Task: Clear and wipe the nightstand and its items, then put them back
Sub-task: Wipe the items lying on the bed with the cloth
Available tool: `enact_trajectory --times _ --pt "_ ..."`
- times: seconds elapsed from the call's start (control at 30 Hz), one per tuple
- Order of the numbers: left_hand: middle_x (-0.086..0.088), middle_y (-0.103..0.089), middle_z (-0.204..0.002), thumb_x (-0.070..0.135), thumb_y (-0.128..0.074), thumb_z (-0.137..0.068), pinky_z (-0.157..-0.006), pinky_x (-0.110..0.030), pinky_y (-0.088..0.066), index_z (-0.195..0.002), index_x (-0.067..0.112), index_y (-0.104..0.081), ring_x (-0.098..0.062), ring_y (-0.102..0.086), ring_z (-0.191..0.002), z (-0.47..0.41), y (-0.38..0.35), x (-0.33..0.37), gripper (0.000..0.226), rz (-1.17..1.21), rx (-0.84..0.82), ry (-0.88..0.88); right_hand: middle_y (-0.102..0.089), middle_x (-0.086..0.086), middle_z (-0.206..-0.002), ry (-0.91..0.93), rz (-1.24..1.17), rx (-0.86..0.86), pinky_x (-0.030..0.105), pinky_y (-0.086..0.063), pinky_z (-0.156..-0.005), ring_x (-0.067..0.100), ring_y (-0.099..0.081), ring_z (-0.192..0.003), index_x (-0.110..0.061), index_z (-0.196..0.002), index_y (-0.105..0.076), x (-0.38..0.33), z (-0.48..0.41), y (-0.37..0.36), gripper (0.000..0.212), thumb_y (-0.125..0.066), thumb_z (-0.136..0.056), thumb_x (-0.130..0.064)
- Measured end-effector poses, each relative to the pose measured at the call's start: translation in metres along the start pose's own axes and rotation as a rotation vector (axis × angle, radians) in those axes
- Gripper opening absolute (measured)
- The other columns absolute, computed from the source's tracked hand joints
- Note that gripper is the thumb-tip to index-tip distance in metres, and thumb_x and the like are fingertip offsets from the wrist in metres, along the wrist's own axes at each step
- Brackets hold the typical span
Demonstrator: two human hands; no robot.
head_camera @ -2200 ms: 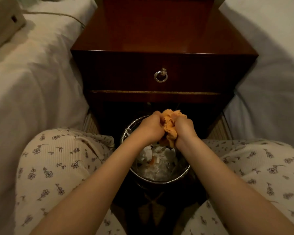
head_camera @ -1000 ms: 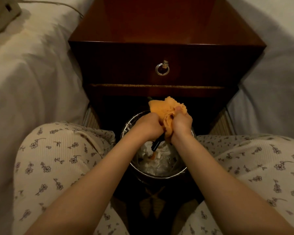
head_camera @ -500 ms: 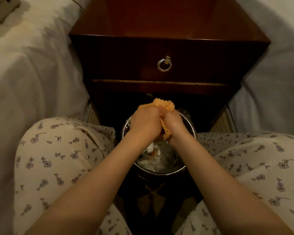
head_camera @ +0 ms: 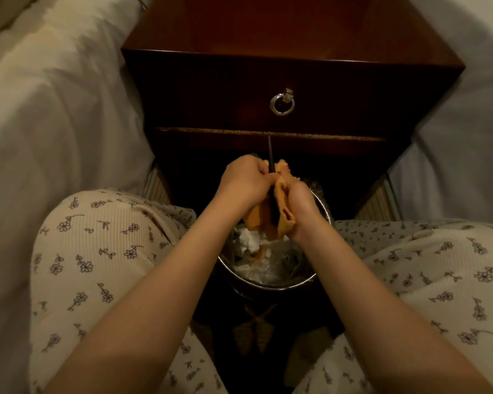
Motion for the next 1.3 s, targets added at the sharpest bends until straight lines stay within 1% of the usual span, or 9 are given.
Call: enact_trajectory --times 0.17,0.3,0.4,0.57,0.67,0.73,0.9,1.1,1.3 --pt "-0.006 -0.055 -0.067 0.027 -0.055 -0.093 -0.068 -0.032 -0.05 -0.067 0.012 -0.057 -0.018 -0.054 -0.065 0.0 -0.004 -0.002 0.03 0.005 -0.018 -0.02 -0.067 0.014 -0.095 0.133 0.281 0.066 0.044 -0.05 -0.091 0.028 -0.064 -0.093 -0.013 -0.094 -0.063 0.007 0.001 -0.006 0.039 -0.038 -0.097 -0.043" --pt "0.002 -0.047 -0.062 0.029 -0.054 -0.093 -0.059 -0.026 -0.041 -0.069 0.017 -0.051 -0.014 -0.047 -0.061 -0.001 -0.008 -0.003 0.027 -0.061 -0.004 -0.04 -0.06 0.009 -0.081 0.27 0.533 0.201 0.04 -0.047 -0.081 0.026 -0.058 -0.084 -0.013 -0.077 -0.056 0.002 -0.002 -0.001 0.042 -0.029 -0.1 -0.035" --pt "0.007 -0.048 -0.068 0.025 -0.054 -0.093 -0.055 -0.021 -0.04 -0.084 0.017 -0.049 -0.008 -0.049 -0.064 0.0 -0.011 0.0 0.013 0.015 0.074 -0.149 -0.062 0.005 -0.071 0.098 0.147 0.111 0.04 -0.049 -0.077 0.022 -0.06 -0.077 -0.015 -0.075 -0.061 0.004 -0.011 0.002 0.039 -0.038 -0.098 -0.037" --pt "0.012 -0.052 -0.088 0.013 -0.052 -0.094 -0.067 -0.018 -0.055 -0.105 0.016 -0.051 -0.009 -0.061 -0.081 -0.001 0.002 0.0 0.011 0.354 0.242 -0.223 -0.067 0.014 -0.107 -0.098 -0.157 0.181 0.029 -0.052 -0.059 0.026 -0.064 -0.088 -0.013 -0.12 -0.057 0.017 -0.025 0.021 0.04 -0.033 -0.099 -0.038" --pt "0.002 -0.058 -0.107 0.01 -0.051 -0.094 -0.085 -0.029 -0.052 -0.121 0.015 -0.054 -0.014 -0.058 -0.1 0.001 -0.002 -0.003 0.028 0.093 0.229 -0.35 -0.066 0.01 -0.061 -0.143 -0.212 0.052 0.018 -0.047 -0.04 0.02 -0.065 -0.053 -0.009 -0.093 -0.056 0.01 -0.015 0.016 0.044 -0.027 -0.101 -0.04" --pt "-0.003 -0.058 -0.112 0.008 -0.049 -0.093 -0.091 -0.035 -0.048 -0.119 0.017 -0.059 -0.017 -0.057 -0.104 0.005 -0.013 -0.003 0.029 -0.124 0.15 -0.466 -0.06 0.004 -0.049 -0.119 -0.271 -0.076 0.017 -0.047 -0.043 0.015 -0.061 -0.046 -0.012 -0.077 -0.052 0.001 -0.009 0.008 0.042 -0.028 -0.1 -0.037" --pt "-0.001 -0.055 -0.11 0.018 -0.04 -0.089 -0.086 -0.035 -0.05 -0.109 0.019 -0.063 -0.014 -0.059 -0.097 0.009 -0.013 -0.004 0.03 -0.297 -0.057 -0.651 -0.052 0.005 -0.066 -0.173 -0.346 -0.163 0.024 -0.042 -0.065 0.016 -0.051 -0.064 -0.009 -0.071 -0.051 -0.018 0.001 0.01 0.03 -0.038 -0.095 -0.023" --pt "0.004 -0.051 -0.12 0.014 -0.051 -0.091 -0.078 -0.024 -0.045 -0.12 0.028 -0.055 -0.005 -0.05 -0.094 0.009 0.003 -0.011 0.033 -0.511 0.065 -0.654 -0.061 0.01 -0.054 -0.181 -0.251 -0.295 0.025 -0.053 -0.048 0.021 -0.061 -0.05 -0.005 -0.073 -0.056 -0.031 0.019 -0.003 0.03 -0.042 -0.096 -0.02" --pt "0.0 -0.053 -0.116 0.02 -0.045 -0.095 -0.075 -0.029 -0.042 -0.128 0.033 -0.05 -0.023 -0.059 -0.087 0.017 0.009 -0.019 0.036 -0.657 0.147 -0.607 -0.053 0.007 -0.069 -0.1 -0.235 -0.28 0.02 -0.05 -0.043 0.018 -0.055 -0.057 -0.01 -0.076 -0.049 -0.029 0.023 0.003 0.033 -0.034 -0.1 -0.027"
Point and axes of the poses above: each hand's wrist, its own z-axis away from the middle knuckle, its own y-axis out of the back of the hand, x = y × z, the point moved 1 cm from there along -z, towards the middle knuckle
